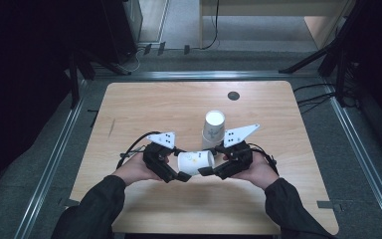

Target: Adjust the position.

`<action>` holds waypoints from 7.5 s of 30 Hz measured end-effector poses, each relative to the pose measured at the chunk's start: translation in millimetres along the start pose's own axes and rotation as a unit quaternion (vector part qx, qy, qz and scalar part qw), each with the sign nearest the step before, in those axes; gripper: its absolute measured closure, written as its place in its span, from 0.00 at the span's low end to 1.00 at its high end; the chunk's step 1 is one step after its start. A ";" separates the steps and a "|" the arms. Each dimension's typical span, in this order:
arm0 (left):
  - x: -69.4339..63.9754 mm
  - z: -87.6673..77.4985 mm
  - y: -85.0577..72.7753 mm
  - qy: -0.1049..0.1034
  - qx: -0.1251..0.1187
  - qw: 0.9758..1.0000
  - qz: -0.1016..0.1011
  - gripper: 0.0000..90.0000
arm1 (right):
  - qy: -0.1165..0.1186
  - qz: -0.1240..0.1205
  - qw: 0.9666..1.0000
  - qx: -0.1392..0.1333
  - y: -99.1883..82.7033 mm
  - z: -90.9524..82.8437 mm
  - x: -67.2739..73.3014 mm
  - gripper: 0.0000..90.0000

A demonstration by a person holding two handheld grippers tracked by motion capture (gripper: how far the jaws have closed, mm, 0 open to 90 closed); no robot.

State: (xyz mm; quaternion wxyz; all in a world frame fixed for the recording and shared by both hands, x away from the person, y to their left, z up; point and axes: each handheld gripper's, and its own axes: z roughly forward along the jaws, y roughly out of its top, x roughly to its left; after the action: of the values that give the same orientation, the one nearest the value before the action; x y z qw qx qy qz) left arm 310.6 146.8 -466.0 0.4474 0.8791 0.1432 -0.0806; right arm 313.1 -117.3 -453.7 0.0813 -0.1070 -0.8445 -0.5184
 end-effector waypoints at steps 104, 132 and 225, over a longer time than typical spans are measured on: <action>-8.2 10.5 69.8 0.070 0.324 0.938 0.099 0.26 | -0.061 -0.021 0.996 0.058 -5.0 20.9 -0.7 0.27; -8.3 13.8 67.2 0.064 0.318 0.941 0.097 0.26 | -0.049 -0.039 0.995 0.074 -3.2 38.3 1.5 0.36; 2.4 -9.8 16.6 -0.013 -0.027 0.999 -0.038 0.23 | 0.000 -0.008 1.000 0.004 -7.3 12.9 -6.3 0.36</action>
State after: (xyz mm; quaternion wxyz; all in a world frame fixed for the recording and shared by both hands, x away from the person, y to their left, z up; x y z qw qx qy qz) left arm 318.3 145.9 -448.2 0.4696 0.8594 0.1726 -0.1053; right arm 316.9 -109.6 -467.3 0.0778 -0.1001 -0.8472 -0.5160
